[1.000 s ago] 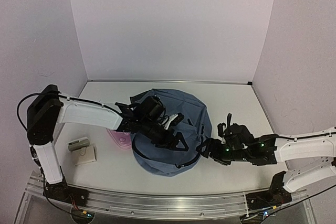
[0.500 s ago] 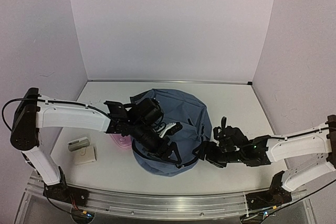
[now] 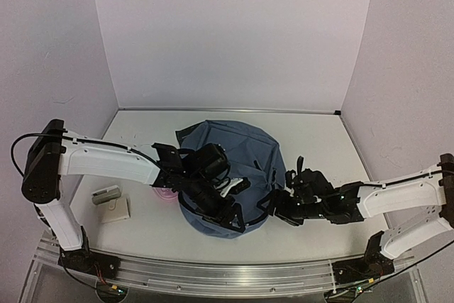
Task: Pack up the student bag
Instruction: Unzip the student bag at the center of the board.
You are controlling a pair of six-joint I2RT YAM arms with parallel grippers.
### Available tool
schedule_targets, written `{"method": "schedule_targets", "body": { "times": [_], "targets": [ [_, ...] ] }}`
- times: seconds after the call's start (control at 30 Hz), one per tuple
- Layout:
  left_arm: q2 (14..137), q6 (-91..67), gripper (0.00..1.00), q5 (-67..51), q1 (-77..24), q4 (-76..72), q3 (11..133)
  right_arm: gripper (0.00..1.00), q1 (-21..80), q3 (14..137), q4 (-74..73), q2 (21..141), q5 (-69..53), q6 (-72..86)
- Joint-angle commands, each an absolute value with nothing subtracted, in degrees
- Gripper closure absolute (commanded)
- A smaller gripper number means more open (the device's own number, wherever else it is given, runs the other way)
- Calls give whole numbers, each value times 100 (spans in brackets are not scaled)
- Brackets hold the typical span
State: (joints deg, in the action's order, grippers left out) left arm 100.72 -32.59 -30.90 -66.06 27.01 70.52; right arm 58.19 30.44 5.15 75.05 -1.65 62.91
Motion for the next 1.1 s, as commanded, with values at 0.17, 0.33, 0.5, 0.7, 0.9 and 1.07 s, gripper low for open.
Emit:
{"method": "schedule_targets", "body": {
  "times": [0.17, 0.33, 0.5, 0.7, 0.9, 1.07],
  "targets": [
    [10206, -3094, 59, -2981, -6596, 2475, 7482, 25, 5816, 3247, 672, 7670, -202, 6193],
    [10275, -3100, 77, -3140, -6597, 2406, 7518, 25, 5816, 3263, 678, 7722, -210, 6179],
    [10258, -3170, 96, -3300, -6600, 2334, 7439, 25, 5811, 3245, 678, 7743, -180, 6195],
    [10177, -3220, 100, -3231, -6599, 2333, 7356, 49, 5813, 3251, 687, 7789, -100, 6172],
    [10117, -3230, 100, -2814, -6597, 2561, 7402, 73, 5812, 3197, 693, 7822, -3, 6302],
    [10003, -3236, 100, -2236, -6567, 2954, 7361, 95, 5814, 3077, 686, 7747, 271, 6453]
  ]
}}
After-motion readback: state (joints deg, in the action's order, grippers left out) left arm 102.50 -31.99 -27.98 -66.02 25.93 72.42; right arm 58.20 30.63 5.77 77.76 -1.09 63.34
